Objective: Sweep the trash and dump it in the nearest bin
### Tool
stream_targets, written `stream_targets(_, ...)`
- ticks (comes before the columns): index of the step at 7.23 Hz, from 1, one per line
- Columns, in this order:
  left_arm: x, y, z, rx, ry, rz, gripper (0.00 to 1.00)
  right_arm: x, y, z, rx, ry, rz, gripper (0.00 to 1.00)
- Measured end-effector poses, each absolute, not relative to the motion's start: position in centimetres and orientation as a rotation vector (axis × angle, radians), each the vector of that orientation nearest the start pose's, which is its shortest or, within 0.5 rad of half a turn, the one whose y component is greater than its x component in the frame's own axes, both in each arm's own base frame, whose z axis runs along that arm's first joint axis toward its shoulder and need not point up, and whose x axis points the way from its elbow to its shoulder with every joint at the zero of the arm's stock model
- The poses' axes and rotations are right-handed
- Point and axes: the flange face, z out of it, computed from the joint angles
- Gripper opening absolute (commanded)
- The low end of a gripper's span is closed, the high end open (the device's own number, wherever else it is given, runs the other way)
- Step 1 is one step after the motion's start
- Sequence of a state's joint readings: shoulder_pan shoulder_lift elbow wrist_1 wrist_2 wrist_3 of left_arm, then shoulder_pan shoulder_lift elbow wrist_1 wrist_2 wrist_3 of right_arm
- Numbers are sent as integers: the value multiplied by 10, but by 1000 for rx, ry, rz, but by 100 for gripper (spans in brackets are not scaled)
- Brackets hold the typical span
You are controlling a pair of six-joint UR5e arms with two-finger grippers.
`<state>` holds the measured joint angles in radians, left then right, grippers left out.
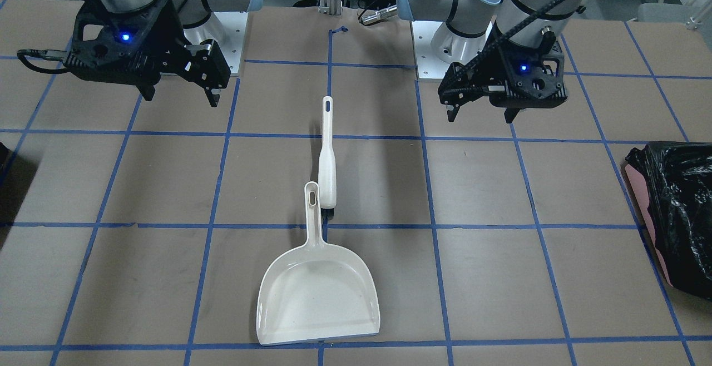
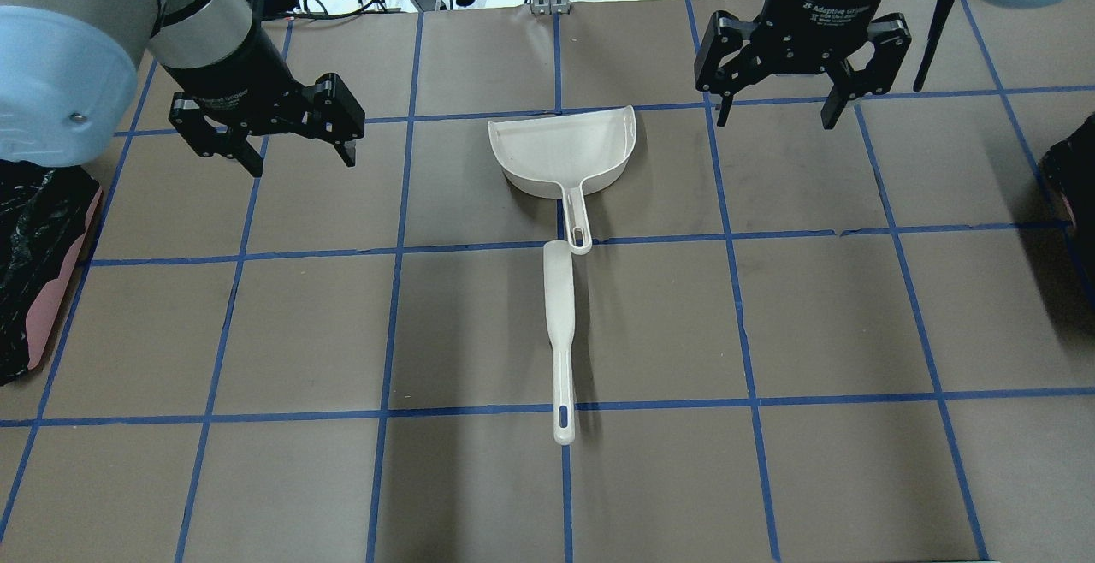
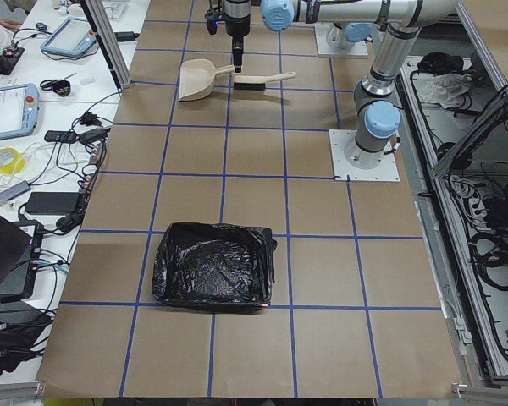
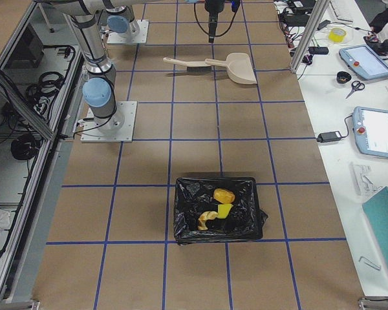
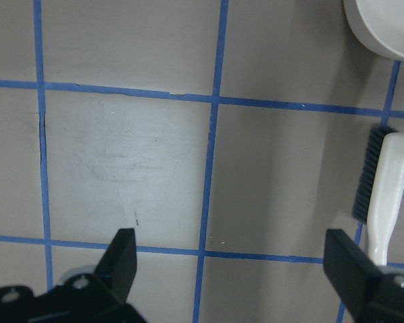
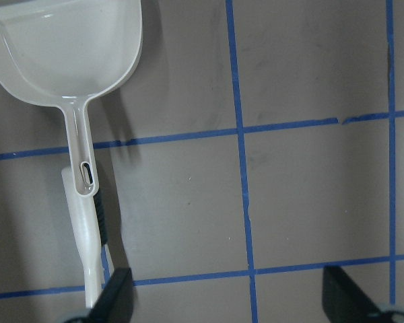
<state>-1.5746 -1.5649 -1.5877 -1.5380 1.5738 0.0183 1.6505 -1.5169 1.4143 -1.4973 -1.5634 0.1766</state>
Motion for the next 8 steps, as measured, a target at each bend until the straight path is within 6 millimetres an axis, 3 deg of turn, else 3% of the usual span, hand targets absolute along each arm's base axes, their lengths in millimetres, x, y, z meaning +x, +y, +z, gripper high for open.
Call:
stream_targets(3, -134, -475, 502, 95, 3133, -33, 100, 175, -504, 534, 133, 3123, -109, 100)
stream_targets(8, -135, -473, 496, 96, 3139, -4, 100, 175, -503, 534, 129, 3123, -104, 100)
